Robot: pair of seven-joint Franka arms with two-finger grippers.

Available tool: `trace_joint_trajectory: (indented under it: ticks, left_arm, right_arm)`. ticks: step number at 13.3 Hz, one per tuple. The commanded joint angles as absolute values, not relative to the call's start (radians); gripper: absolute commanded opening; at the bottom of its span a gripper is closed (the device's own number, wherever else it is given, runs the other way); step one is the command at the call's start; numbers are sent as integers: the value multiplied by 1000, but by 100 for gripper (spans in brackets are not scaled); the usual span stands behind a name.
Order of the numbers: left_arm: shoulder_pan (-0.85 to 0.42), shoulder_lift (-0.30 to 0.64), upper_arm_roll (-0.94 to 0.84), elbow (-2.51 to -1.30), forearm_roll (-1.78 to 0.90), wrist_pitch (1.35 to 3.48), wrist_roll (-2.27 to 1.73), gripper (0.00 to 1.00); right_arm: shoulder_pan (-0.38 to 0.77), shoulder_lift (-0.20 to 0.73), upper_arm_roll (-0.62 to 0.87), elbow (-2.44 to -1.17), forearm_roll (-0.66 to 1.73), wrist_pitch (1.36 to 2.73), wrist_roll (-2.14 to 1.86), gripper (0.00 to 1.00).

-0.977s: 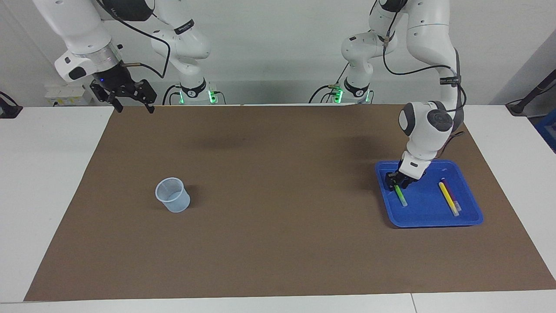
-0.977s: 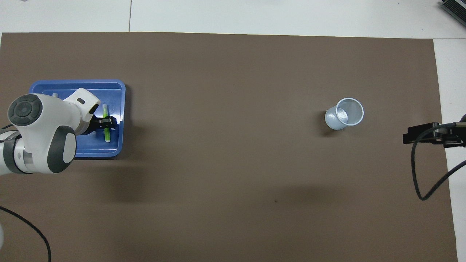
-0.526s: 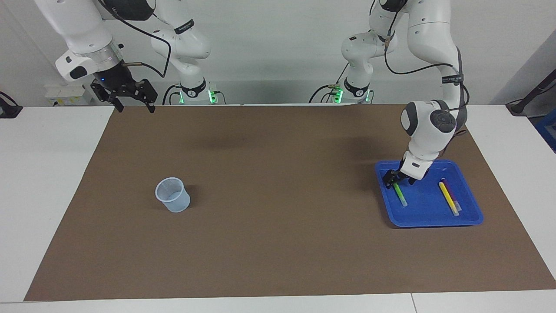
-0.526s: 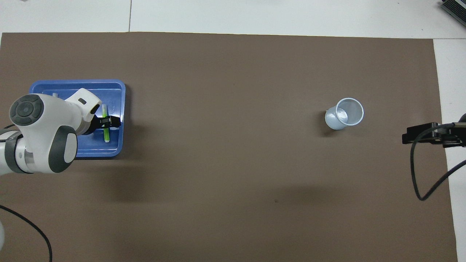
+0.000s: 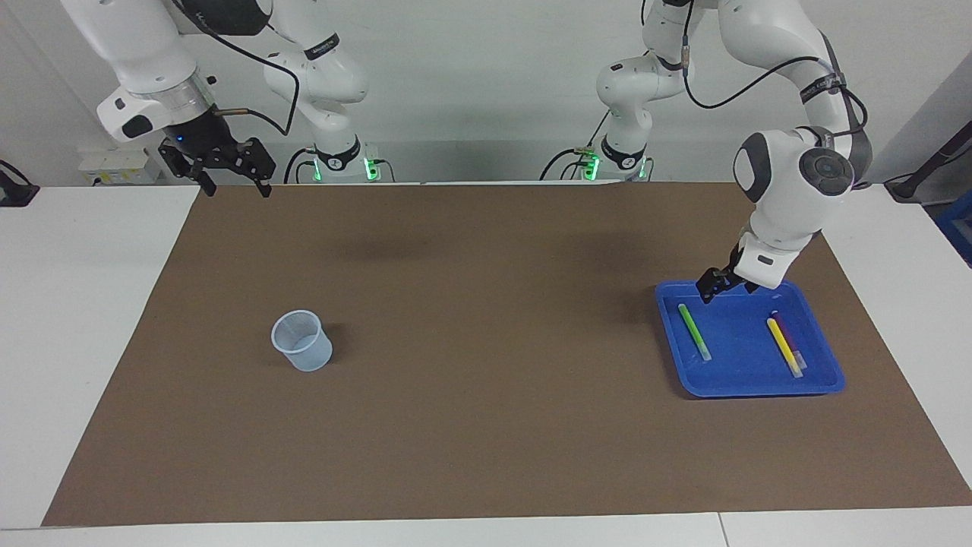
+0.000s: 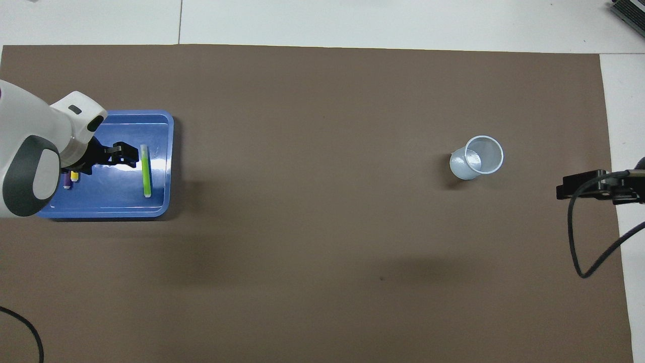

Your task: Right arm passes pens to left for tray arrangement

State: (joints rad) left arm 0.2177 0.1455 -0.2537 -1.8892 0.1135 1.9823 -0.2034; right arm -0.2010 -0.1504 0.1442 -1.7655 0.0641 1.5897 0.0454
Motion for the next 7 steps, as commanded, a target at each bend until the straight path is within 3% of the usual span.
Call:
trace_joint_trajectory:
  ticks: [1,4,7]
  left_arm:
    - [216,95,-259,-1864,123,1866,-224,100]
    - [202,43,-262,-1799,97,1728,-222,100]
    - [201,-81,-253,-1804,-9,1703,-225,100]
  right_arm:
    - [-206,-170,147,-1784,49,1605,20,100]
    - [-206,-172,144,-1784,49,1598,21,100]
    - [-206,-173,144,-1784,49,1594,20,100]
